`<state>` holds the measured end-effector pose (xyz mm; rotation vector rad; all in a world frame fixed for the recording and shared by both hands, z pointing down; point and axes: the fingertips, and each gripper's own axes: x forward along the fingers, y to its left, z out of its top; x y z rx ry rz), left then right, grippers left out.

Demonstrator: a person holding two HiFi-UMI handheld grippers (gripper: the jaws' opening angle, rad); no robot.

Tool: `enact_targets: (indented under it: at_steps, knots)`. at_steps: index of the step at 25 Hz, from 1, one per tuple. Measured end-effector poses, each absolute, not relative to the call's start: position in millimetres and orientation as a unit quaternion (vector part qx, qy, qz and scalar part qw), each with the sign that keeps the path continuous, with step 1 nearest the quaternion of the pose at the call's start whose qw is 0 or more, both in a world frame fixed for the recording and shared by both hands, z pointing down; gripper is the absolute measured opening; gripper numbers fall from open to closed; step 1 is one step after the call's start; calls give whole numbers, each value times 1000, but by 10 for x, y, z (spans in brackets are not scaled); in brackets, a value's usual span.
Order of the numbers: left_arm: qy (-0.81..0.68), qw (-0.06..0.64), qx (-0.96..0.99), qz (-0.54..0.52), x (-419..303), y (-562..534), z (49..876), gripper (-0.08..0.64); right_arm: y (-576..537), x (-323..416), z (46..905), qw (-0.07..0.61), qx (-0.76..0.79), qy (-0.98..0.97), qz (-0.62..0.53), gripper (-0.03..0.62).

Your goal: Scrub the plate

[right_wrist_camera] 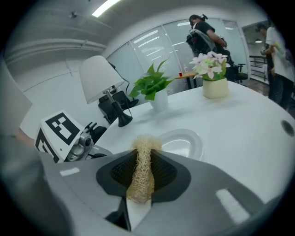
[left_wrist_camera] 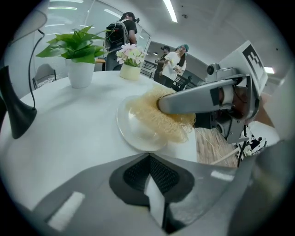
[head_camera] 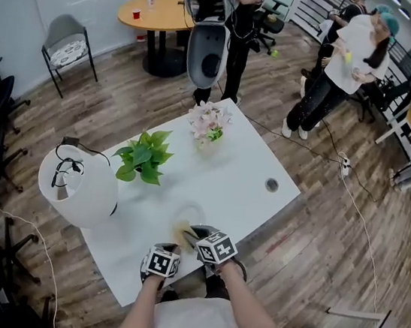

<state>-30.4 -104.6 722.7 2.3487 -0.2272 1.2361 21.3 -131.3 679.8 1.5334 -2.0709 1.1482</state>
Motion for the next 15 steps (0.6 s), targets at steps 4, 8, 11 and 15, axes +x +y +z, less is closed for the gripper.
enact_targets:
  at_steps: [4, 8, 11, 15]
  knots:
    - [-71, 233, 859, 450, -301, -1006, 7253, 1, -1175, 545, 6745, 146, 584, -693, 397, 101]
    - [-61, 224, 863, 449, -303, -972, 7193, 1, -1033, 759, 6712, 153, 612, -670, 391, 101]
    - [-58, 212, 867, 448, -313, -986, 7092, 1, -968, 877, 6733, 165, 629, -655, 385, 103]
    - [-63, 196, 873, 442, -334, -1037, 6958, 1, -907, 1027, 6794, 179, 660, -625, 377, 103]
